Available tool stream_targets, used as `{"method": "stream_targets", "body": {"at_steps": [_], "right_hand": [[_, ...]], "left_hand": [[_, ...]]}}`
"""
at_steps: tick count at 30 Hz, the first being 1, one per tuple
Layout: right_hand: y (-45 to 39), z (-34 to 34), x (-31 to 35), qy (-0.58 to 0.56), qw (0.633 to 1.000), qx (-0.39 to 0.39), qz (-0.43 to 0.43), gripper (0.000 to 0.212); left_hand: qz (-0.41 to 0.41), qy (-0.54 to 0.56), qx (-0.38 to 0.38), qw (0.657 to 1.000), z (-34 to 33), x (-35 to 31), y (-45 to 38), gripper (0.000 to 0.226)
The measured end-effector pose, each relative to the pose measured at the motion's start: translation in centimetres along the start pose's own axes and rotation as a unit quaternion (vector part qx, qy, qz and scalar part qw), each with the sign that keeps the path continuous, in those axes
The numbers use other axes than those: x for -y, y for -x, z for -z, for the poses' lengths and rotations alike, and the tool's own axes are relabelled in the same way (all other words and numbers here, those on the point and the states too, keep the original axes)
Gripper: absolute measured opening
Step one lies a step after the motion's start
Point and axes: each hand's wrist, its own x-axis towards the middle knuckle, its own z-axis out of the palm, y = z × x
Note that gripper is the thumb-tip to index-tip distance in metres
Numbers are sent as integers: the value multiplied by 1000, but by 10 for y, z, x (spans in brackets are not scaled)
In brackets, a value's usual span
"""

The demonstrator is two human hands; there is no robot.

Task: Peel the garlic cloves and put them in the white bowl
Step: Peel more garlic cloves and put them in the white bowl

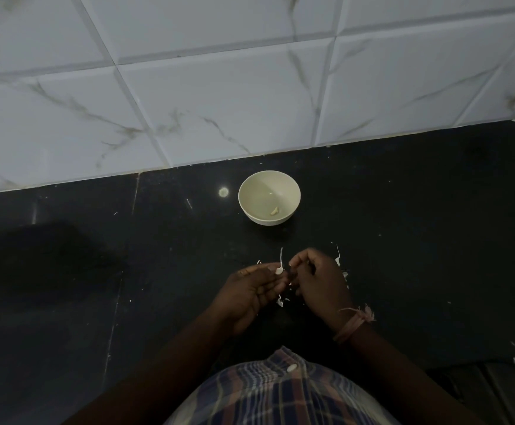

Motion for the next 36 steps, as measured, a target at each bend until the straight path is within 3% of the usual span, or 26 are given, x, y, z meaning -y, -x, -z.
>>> {"method": "stream_targets", "body": {"at_steps": [4,9,12,19,28,36], "right_hand": [[1,-1,2,9,1000,-16,-7,32],[4,-9,3,-16,999,20,-44,21],[5,-13,1,-80,995,51,-14,2],[6,-16,7,-249,960,63,-114,8],[0,-5,9,-281,939,132,-146,11],[-1,-1,4,-248,943,171,-142,18]], "left_hand": [[-7,-12,-11,1000,2,2,-1,16],[-48,-79,-12,996,1,4,1,17],[-91,-134,-42,986,0,3,-1,16],[-136,-163,-48,976,1,-1,3,13],[-69,-120,-34,990,2,0,6,14],[42,-143,75,986,8,-8,10,16]]}}
